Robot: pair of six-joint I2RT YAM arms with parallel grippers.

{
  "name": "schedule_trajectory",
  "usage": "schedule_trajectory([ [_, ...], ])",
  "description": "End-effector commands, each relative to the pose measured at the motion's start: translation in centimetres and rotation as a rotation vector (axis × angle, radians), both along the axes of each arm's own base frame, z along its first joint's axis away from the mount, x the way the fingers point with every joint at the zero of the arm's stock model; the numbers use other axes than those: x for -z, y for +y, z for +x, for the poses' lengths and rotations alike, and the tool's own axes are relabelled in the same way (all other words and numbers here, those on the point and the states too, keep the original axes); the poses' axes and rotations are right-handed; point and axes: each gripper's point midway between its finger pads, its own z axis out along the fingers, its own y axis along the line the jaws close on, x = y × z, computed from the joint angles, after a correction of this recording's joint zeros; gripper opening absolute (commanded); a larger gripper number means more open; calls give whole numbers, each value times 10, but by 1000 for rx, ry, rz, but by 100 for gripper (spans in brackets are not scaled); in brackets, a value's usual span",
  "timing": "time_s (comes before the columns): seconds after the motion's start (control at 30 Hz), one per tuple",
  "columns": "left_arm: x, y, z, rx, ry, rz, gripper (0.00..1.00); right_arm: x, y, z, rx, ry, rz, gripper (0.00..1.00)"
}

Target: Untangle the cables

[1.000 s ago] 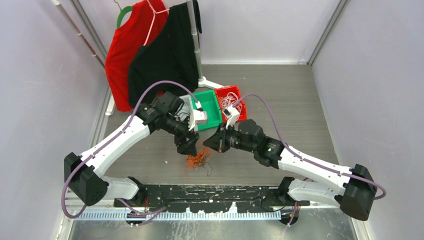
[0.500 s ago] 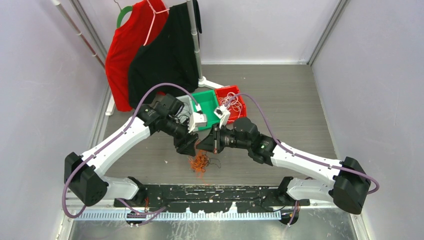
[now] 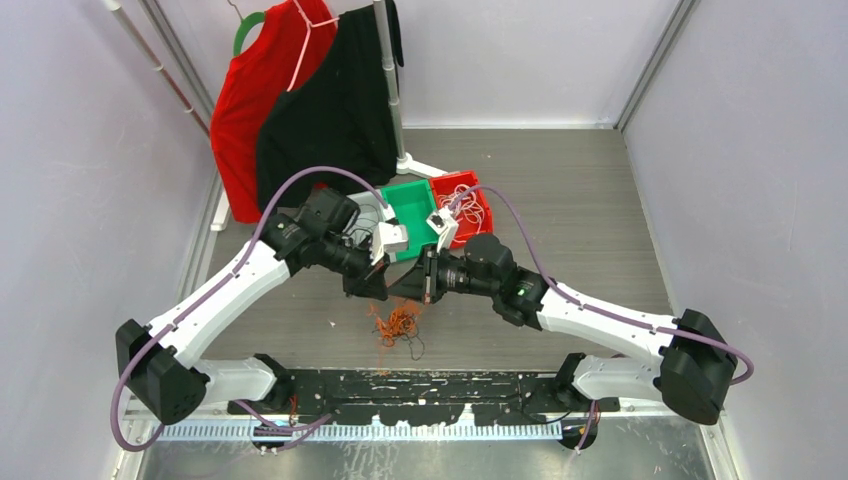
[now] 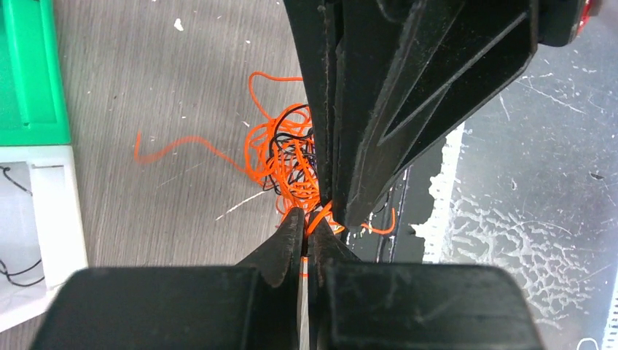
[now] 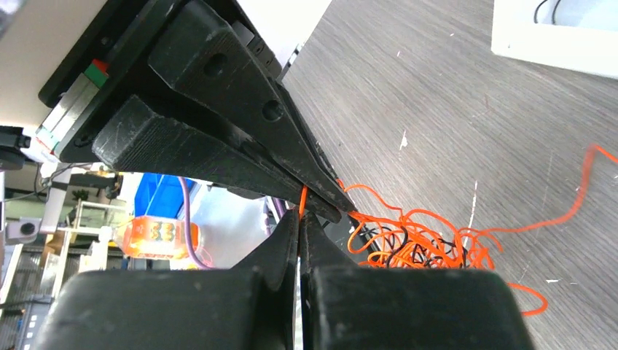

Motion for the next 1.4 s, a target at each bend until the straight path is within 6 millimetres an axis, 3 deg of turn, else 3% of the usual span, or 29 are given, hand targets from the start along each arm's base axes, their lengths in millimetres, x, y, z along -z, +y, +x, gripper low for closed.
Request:
schedule_trajectory([
  [0.0, -17, 2, 22, -127, -80, -10, 0, -19, -2, 14, 83, -48, 66, 9],
  [0.13, -19, 6, 29, -212, -74, 10, 0, -12, -11, 25, 155, -79, 42, 40],
  [0.3, -34, 6, 22, -220, -53, -11, 0, -6, -23, 37, 236, -137, 2, 54],
  [0.5, -50, 2, 9, -167, -26, -55, 0, -8, -12, 44, 231, -178, -15, 56],
  [0.73, -59, 5, 11, -138, -79, -54, 0, -2, 10, 37, 199, -192, -34, 58],
  [1.1, -77, 2, -11, -53, -32, -106, 0, 6, 40, 60, 289, -253, -116, 62],
  [1.23, -87, 5, -17, -48, -35, -121, 0, 19, 36, 66, 333, -257, -129, 61],
  [1.37, -102, 10, -23, -39, -58, -127, 0, 49, 23, 68, 363, -259, -187, 61],
])
